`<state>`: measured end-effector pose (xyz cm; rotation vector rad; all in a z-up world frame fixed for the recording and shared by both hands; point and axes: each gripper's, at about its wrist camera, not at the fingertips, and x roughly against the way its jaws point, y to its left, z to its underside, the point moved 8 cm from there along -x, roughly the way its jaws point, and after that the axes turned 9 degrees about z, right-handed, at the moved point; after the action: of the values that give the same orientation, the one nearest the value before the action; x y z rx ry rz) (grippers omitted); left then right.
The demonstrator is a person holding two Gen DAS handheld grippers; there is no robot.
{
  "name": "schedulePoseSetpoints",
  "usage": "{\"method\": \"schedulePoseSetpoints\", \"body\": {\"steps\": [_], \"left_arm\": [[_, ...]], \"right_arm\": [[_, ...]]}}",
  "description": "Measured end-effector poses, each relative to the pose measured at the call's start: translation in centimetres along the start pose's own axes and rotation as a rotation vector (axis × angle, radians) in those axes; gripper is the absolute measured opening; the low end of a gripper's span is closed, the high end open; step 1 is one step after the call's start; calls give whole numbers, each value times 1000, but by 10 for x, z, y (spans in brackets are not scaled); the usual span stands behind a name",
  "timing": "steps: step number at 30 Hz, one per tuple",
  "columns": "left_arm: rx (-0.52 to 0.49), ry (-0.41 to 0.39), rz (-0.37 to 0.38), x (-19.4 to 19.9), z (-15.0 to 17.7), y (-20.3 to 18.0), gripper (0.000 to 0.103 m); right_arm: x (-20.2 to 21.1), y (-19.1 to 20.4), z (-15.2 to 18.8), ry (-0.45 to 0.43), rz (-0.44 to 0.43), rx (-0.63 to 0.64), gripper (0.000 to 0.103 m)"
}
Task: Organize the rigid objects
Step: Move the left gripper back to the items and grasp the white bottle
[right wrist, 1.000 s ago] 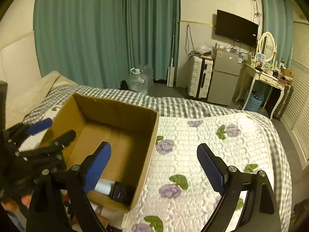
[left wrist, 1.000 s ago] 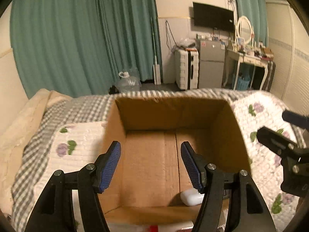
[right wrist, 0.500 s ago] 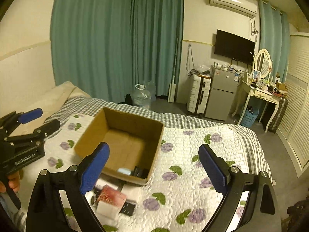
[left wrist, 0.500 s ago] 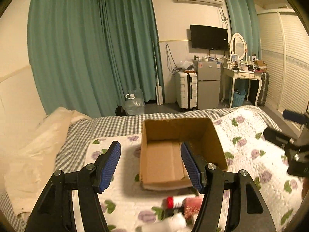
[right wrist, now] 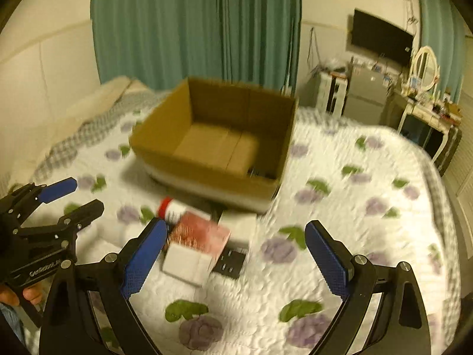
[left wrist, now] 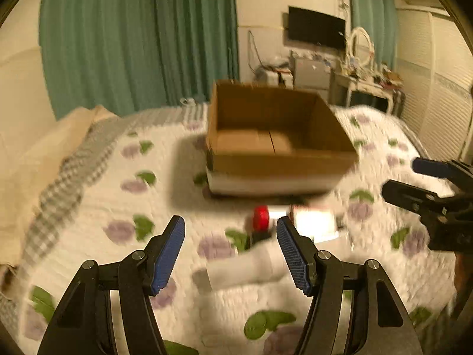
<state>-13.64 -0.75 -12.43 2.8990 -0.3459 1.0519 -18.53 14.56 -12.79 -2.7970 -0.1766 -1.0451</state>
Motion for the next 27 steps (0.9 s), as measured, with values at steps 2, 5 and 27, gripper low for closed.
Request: {"method": "schedulePoseSetpoints", "body": {"steps": [2,5,27], "left_arm": [[-30,41,2,-10,12,-1,67],[-65,90,37,-19,21,-9,67],[-363,318,75,-81,41,-37,65]], "right_arm": [[-13,2,9,30,-13,-5,95],[-28,1,19,72,-40,-23,95],[-45,-17,30,137,-55,-91,95]]}}
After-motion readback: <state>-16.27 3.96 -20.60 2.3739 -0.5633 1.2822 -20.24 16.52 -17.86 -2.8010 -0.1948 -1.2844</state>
